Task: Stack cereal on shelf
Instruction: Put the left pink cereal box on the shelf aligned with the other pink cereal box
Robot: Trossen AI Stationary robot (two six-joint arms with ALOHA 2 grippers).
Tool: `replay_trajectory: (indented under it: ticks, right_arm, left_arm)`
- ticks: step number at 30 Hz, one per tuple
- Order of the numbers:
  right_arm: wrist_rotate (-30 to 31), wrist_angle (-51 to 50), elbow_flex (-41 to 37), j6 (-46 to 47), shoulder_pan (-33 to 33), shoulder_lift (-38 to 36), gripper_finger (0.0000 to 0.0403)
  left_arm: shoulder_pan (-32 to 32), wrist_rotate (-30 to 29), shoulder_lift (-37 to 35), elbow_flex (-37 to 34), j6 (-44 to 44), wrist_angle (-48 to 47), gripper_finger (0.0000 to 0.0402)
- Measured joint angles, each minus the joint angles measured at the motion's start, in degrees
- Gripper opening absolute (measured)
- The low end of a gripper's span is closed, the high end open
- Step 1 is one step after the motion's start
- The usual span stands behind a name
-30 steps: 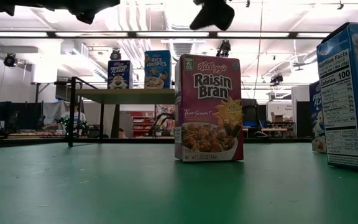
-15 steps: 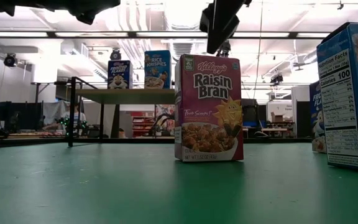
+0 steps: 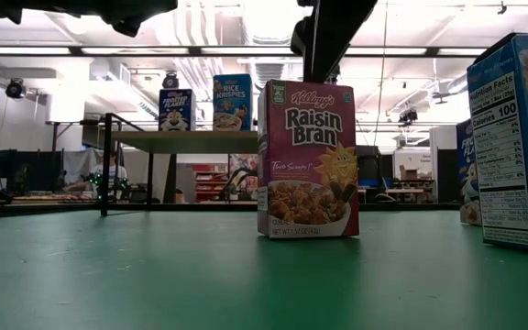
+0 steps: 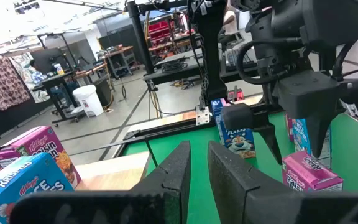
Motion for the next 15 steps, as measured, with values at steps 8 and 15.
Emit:
replay_trajectory:
  ticks: [8,15]
  right_arm:
    - [-0.04,0.34,-0.77,-0.06,0.0,-0.14,0.0237]
    - [-1.15,0.51,-0.86,-1.57,0.97,-0.21,0.0238]
  left_arm:
    - [-0.01,0.0,0.0,0.0,-0.04,-0.44,0.0038]
    - [0.01,0.0,0.0,0.0,-0.15,-0.39,0.0038]
